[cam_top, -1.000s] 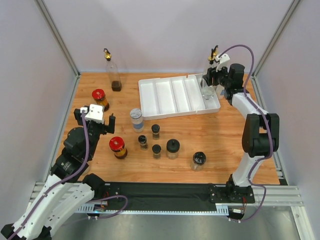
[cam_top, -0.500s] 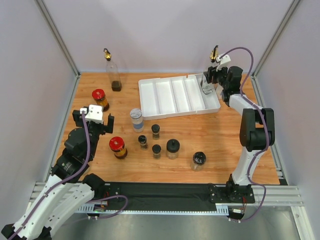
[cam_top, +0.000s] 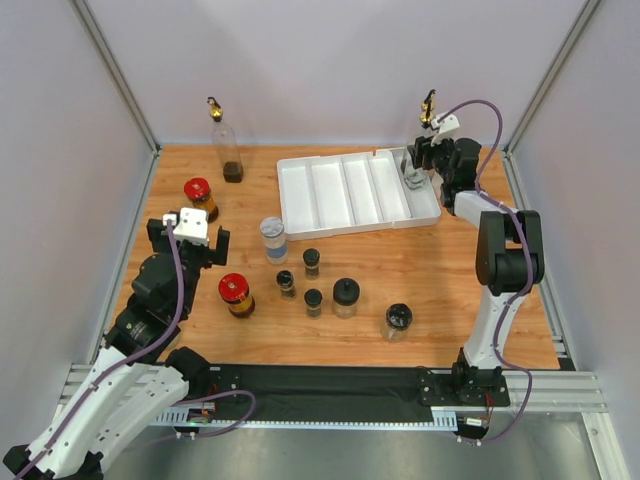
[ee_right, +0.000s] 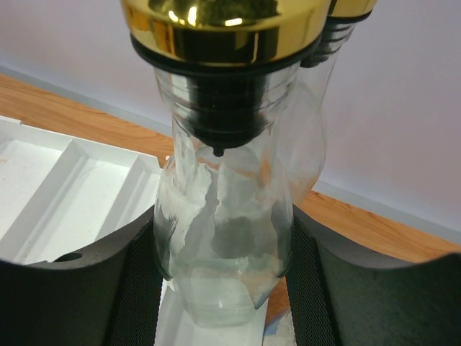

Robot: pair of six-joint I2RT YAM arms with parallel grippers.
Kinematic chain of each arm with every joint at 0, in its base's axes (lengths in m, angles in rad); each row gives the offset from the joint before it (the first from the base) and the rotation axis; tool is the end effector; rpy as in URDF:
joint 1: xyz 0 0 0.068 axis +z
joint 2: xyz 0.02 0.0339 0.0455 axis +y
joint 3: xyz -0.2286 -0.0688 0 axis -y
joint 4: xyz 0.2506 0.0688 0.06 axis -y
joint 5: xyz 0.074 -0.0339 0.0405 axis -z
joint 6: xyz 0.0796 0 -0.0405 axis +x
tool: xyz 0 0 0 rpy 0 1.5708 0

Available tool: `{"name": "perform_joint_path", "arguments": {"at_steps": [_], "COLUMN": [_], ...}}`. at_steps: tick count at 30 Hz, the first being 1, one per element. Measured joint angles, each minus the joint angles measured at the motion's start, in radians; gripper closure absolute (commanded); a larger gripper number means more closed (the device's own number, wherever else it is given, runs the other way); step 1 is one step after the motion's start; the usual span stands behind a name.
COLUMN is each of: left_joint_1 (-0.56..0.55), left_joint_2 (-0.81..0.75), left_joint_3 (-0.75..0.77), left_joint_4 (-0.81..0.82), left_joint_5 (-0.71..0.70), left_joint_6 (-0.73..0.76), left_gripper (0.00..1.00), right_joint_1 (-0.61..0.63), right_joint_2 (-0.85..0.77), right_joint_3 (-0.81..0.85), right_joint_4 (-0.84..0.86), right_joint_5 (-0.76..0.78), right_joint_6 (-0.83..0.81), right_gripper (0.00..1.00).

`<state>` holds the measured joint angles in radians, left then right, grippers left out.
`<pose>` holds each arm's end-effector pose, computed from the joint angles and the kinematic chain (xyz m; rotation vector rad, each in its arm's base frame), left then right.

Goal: Organize the condiment bottles
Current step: Place the bottle in the storage box.

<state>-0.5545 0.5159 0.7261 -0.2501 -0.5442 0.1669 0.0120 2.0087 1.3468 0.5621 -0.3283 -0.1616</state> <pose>0.1881 -0.0680 0.3316 0.1584 1.5988 0.1377 0.4998 0.0317 0.1990 -0.3893 1.6217 0.1609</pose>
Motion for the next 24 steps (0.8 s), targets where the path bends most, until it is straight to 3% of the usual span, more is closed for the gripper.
{"name": "perform_joint_path", "arguments": {"at_steps": [18,20,24], "left_joint_1": [0.000,0.000,0.000], "left_joint_2": [0.016,0.017,0.017], "left_joint_3": [-0.005,-0.005,-0.005], "left_joint_4": [0.001,0.001,0.001], "left_joint_5": [-0.005,-0.005,-0.005], "left_joint_6": [0.008,0.008,0.008], "left_gripper": [0.00,0.00,0.00], "right_joint_1": [0.000,0.000,0.000], "right_joint_2": [0.071,0.072,0.077], "right_joint_3": [0.023,0.024,0.029], "right_joint_4": [0.068,0.070,0.071], "right_joint_5": [0.014,0.014,0.014], "right_joint_6": [0.017,0.018,0.019], "right_gripper": [1.00,0.95,0.74]}}
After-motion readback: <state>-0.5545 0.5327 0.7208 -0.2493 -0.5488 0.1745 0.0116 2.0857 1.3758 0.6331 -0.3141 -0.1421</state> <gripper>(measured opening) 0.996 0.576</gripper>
